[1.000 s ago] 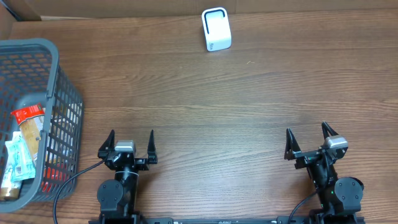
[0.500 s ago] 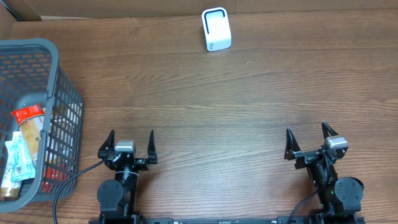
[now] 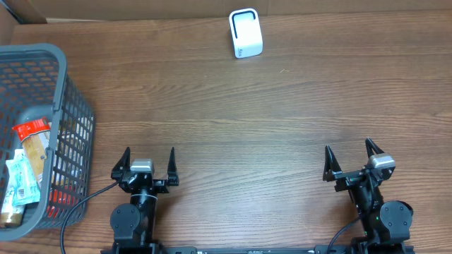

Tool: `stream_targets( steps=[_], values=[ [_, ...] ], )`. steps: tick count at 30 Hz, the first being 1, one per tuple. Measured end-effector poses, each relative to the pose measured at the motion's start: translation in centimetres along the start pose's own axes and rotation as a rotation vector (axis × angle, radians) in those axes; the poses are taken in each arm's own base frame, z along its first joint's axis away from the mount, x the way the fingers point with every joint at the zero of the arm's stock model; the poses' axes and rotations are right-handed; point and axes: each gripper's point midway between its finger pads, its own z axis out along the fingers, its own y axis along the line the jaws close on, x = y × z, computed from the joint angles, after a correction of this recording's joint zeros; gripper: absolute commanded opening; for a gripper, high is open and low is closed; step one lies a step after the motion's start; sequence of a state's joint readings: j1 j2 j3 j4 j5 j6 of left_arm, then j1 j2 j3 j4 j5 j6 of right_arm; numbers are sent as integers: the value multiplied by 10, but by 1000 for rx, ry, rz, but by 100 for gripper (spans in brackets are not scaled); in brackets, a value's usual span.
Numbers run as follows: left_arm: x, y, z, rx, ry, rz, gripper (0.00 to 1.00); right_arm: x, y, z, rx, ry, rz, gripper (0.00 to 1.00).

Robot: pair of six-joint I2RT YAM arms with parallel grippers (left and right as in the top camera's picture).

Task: Scan the item barcode

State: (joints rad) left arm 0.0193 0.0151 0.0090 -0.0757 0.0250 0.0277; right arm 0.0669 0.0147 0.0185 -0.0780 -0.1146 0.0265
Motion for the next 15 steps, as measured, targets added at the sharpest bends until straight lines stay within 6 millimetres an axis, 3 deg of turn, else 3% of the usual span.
stream_targets(
  steps=[15],
  values=[
    [0, 0, 0, 1, 0, -39, 100, 0, 1, 0, -8, 1, 0, 100]
  ],
)
